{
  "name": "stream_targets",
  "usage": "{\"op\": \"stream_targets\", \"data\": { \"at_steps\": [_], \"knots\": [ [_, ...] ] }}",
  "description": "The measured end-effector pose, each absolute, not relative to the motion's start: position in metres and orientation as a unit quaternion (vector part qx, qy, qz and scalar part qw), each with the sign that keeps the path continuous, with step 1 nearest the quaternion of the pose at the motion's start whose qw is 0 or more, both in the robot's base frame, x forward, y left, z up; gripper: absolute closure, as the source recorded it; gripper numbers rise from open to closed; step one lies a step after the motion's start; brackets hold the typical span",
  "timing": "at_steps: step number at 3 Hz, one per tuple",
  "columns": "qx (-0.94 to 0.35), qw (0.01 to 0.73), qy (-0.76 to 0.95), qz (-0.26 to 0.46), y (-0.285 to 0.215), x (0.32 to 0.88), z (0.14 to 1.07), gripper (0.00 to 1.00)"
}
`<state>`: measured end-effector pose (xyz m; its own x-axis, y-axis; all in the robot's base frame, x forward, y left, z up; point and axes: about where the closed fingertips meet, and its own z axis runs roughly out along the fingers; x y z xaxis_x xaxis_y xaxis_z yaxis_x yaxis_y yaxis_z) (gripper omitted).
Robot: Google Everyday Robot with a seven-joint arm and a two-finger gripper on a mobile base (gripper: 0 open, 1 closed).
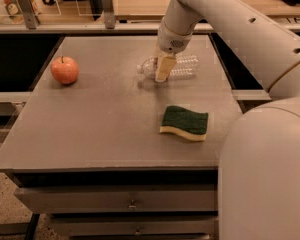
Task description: Place water bottle upright
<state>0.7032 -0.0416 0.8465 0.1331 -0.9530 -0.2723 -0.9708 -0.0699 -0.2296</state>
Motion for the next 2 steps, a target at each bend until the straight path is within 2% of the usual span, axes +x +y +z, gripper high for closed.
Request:
{"op": "stream_targets", "data": {
  "at_steps": [2],
  "knots": [
    [-0.733,0.194,0.651,0.036,-0.0350,0.6927,0.8543,0.85]
  ]
}}
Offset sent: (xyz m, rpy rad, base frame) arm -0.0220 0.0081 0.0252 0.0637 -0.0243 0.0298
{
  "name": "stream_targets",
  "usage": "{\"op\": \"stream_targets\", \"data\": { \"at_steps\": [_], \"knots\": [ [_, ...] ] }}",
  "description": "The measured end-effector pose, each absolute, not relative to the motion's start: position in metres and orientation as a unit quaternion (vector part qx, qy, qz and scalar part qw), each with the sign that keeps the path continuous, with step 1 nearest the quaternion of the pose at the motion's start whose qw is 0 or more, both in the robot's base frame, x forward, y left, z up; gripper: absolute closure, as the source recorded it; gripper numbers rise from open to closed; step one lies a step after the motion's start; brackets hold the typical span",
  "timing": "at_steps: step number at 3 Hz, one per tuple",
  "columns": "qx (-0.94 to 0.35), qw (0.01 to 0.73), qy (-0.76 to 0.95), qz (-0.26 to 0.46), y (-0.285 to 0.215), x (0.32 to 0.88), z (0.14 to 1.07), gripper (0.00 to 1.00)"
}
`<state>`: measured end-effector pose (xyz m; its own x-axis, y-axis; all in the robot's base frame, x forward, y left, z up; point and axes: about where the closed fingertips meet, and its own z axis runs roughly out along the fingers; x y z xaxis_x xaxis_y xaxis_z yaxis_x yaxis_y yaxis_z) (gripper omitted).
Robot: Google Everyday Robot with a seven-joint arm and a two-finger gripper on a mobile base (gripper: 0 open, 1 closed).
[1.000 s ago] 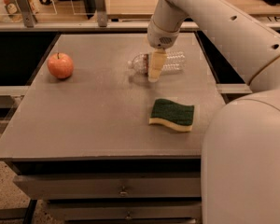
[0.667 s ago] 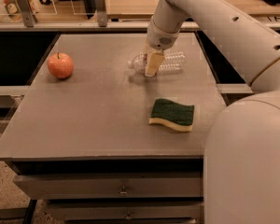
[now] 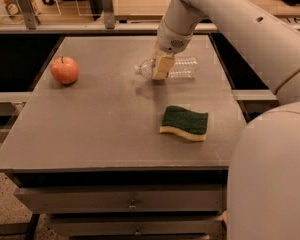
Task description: Place water bottle upright
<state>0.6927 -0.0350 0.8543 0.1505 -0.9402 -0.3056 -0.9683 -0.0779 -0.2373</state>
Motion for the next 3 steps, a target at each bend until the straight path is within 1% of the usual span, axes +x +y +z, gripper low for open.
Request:
{"op": "stream_targets", "data": {
  "at_steps": [1,2,3],
  "knots": [
    [-0.733,0.224,0.640,0.052,-0.031,0.684,0.868,1.00],
    [-0.721,0.295,0.619,0.097,-0.030,0.676,0.896,1.00],
    [-0.704,0.379,0.576,0.167,-0.027,0.661,0.939,1.00]
  ]
}}
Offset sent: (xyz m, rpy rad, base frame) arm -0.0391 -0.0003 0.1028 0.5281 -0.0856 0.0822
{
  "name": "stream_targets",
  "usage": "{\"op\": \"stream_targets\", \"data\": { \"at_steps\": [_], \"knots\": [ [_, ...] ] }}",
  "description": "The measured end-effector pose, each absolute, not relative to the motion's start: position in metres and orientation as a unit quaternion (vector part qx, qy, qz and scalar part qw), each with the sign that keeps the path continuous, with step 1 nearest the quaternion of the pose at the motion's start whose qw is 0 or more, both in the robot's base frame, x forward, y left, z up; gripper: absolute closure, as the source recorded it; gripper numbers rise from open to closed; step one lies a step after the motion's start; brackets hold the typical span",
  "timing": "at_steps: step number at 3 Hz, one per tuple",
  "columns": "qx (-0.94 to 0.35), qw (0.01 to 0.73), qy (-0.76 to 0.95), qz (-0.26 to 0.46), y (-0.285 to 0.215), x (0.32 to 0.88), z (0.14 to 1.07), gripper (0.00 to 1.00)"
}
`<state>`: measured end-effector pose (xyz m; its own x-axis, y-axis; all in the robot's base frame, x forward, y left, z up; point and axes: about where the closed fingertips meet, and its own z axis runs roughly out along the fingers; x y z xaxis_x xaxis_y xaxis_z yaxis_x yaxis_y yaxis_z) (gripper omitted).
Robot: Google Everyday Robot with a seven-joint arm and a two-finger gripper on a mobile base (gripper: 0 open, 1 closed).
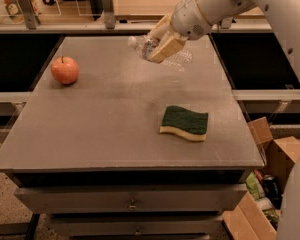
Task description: Place water bottle upright
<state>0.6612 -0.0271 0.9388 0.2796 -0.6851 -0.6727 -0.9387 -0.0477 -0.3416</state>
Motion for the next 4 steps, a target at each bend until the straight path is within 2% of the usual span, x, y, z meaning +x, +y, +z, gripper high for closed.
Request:
{"op": "stream_targets", "data": {
  "at_steps": [1,2,3,4],
  "knots": [
    [-0.673,0.478,0.509,0.245,-0.031,0.652,0.975,1.00],
    [-0.659,0.507,0.473,0.292,-0.014,0.638,0.999,1.00],
    [-0.659,0.506,0.475,0.291,-0.014,0.639,0.998,1.00],
    [-0.623,0.540,0.470,0.314,-0.017,0.644,0.998,1.00]
  ]
}}
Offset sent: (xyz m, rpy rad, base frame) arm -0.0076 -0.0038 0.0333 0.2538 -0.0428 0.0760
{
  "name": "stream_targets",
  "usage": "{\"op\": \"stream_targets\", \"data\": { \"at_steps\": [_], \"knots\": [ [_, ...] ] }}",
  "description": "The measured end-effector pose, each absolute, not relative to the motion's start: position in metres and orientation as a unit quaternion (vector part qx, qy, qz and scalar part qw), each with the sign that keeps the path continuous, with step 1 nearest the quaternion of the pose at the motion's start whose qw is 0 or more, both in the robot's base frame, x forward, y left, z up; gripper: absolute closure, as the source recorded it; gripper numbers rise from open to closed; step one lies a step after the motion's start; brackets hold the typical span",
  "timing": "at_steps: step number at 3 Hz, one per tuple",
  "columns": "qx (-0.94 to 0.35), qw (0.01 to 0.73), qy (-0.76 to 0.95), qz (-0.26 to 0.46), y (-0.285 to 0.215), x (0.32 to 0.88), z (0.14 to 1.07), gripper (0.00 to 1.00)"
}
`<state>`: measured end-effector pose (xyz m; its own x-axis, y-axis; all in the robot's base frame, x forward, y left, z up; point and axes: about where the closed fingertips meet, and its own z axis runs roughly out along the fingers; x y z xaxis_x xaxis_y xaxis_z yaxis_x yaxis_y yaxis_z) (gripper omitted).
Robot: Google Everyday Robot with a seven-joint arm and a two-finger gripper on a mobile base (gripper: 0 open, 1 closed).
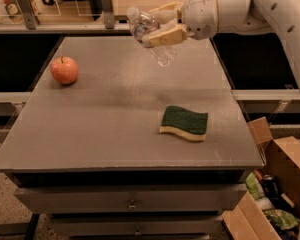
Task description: Place water bottle upright
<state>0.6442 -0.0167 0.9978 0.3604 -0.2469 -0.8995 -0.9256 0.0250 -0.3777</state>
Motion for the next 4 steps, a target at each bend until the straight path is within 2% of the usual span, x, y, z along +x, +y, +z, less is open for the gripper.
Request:
{"op": "stream_targets", "data": {
  "at_steps": [2,4],
  "knots": [
    [-0.515,0.608,0.473,0.376,-0.030,0.639,0.985,1.00],
    [-0.441,0.599,0.513,0.428,-0.040,0.628,0.962,1.00]
  ]
}}
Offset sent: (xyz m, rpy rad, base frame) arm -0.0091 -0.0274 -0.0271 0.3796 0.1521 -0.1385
